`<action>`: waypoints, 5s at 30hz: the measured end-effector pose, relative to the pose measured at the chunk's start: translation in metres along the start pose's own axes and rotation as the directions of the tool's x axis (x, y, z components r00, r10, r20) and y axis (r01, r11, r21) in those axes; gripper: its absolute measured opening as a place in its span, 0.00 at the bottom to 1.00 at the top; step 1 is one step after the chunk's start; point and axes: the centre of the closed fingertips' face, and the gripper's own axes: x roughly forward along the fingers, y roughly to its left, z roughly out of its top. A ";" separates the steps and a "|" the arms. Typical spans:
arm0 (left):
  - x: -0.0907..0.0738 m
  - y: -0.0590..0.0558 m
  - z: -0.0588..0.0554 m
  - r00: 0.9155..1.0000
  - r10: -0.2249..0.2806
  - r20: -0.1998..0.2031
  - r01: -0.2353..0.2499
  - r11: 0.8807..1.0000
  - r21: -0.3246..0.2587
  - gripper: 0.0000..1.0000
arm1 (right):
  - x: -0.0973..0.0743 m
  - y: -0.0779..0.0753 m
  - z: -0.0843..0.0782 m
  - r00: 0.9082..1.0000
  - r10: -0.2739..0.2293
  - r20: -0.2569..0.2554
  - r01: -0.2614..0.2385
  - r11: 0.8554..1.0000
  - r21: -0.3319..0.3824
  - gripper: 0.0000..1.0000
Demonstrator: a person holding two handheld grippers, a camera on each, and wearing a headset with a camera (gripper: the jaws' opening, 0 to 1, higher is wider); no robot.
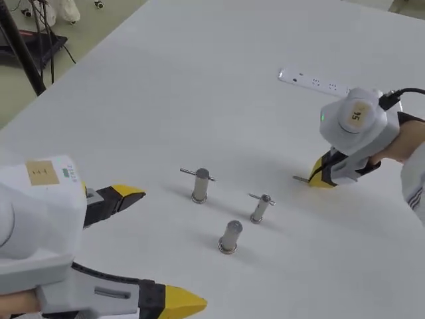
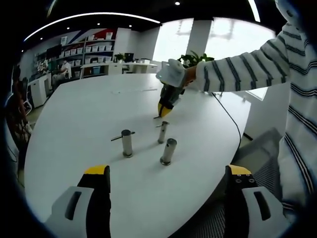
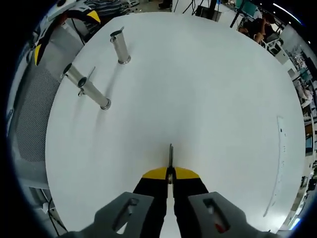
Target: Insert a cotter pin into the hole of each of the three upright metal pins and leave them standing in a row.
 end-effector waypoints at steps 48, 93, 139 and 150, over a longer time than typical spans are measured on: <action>0.035 -0.007 0.056 0.995 -0.087 0.046 0.089 0.995 -0.033 0.74 | -0.130 0.055 0.047 0.864 -0.407 0.295 0.407 0.911 0.064 0.00; 0.089 -0.066 0.113 0.947 -0.304 0.104 0.318 0.933 -0.170 0.30 | -0.146 0.117 0.079 0.737 -0.537 0.411 0.527 0.837 0.149 0.00; 0.097 -0.075 0.097 0.949 -0.316 0.011 0.303 0.899 -0.315 0.00 | -0.128 0.127 0.077 0.750 -0.508 0.424 0.507 0.853 0.126 0.00; 0.094 -0.066 0.098 0.957 -0.287 0.038 0.285 0.907 -0.311 0.00 | -0.132 0.123 0.082 0.732 -0.522 0.439 0.538 0.837 0.097 0.13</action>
